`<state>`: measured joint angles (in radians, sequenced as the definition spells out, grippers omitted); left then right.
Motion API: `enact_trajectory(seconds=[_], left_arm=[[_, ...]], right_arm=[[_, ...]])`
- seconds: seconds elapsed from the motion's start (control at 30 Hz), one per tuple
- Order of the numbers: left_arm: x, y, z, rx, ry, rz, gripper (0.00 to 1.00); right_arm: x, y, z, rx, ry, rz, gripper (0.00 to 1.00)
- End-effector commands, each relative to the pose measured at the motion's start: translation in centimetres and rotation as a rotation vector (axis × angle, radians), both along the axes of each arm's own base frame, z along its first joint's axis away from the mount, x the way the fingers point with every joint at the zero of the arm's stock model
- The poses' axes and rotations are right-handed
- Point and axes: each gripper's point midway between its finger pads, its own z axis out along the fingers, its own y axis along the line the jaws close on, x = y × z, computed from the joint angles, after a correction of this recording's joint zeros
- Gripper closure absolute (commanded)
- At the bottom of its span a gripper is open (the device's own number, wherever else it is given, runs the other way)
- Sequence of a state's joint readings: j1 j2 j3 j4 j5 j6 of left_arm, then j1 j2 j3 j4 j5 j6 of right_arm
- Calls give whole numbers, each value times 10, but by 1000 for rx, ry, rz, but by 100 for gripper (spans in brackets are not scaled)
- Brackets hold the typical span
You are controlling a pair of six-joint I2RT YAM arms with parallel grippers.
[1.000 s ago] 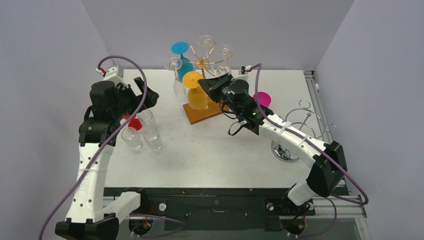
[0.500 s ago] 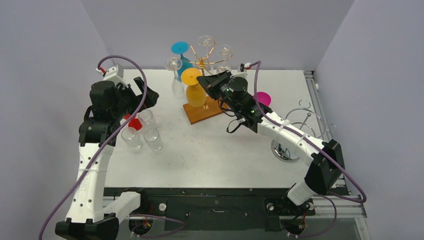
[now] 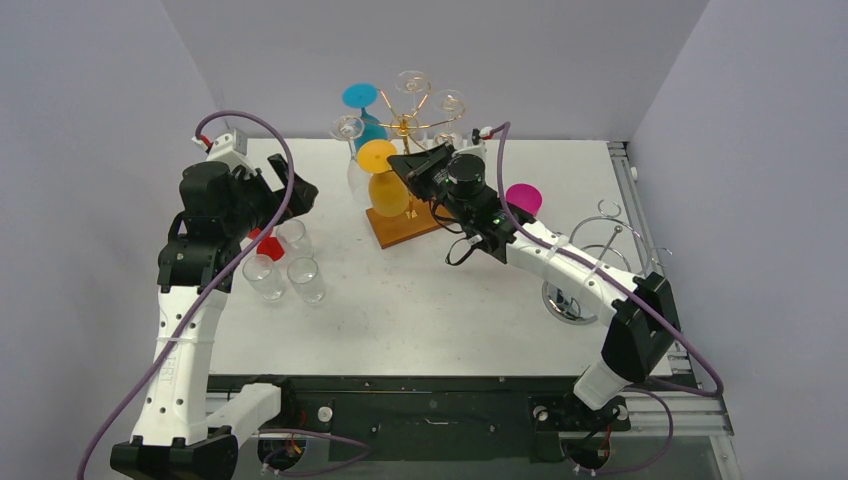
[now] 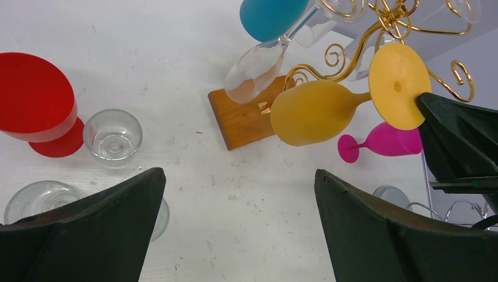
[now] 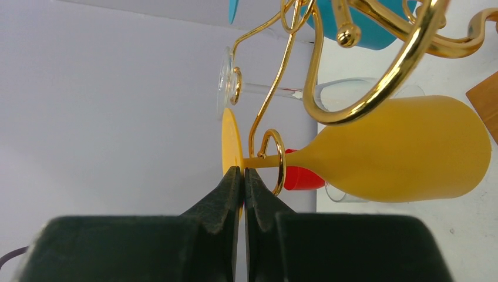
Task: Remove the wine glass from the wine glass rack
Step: Pick up the wine glass from the wine rack.
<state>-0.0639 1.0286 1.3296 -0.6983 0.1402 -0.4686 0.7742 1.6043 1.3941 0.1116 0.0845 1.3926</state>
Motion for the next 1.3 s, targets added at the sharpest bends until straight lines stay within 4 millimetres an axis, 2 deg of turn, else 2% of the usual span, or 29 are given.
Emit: enact_trajectory(seconds=[0.0, 0.3, 0.83, 1.27], left_arm=[[1, -4, 16, -16, -66, -16, 4], [-1, -4, 17, -17, -71, -18, 4], [-2, -4, 18, -15, -72, -21, 4], [-2, -6, 19, -21, -77, -28, 4]], right_arm=[[4, -6, 40, 55, -87, -53, 100], [10, -20, 45, 37, -101, -153, 100], [19, -21, 47, 11, -104, -208, 100], [18, -43, 46, -16, -99, -290, 100]])
